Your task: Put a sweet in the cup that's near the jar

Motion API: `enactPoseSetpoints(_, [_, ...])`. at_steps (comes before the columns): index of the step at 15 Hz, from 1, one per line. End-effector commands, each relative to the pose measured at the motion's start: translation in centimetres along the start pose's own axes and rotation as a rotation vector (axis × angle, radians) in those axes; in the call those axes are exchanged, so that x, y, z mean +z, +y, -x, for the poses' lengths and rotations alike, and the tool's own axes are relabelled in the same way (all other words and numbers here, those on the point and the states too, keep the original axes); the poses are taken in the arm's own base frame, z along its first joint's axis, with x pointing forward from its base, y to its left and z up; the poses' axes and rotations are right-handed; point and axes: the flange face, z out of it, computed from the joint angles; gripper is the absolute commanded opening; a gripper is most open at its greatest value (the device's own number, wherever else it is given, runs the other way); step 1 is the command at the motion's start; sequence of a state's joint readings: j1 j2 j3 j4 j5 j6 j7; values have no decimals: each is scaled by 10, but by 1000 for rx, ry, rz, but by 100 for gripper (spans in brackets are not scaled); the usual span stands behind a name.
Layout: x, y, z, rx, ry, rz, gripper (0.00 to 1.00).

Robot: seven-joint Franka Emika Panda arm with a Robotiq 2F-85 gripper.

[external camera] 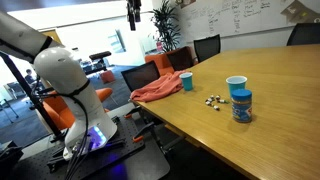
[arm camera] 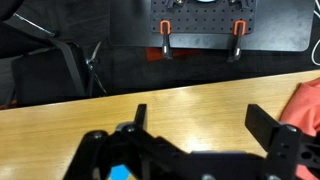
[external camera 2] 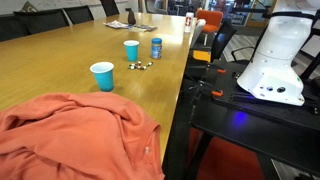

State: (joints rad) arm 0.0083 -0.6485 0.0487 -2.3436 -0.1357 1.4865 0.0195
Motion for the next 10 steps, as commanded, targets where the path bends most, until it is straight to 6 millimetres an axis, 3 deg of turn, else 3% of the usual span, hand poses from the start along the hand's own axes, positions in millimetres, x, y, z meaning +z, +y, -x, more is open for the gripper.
enactPoseSetpoints(1, [-1,0,0,0,-1,0,100])
enactPoseSetpoints(7, [32,27,-39,136,89,-15,100])
enactPoseSetpoints(10, [62,44,-78,165,210,-39,100])
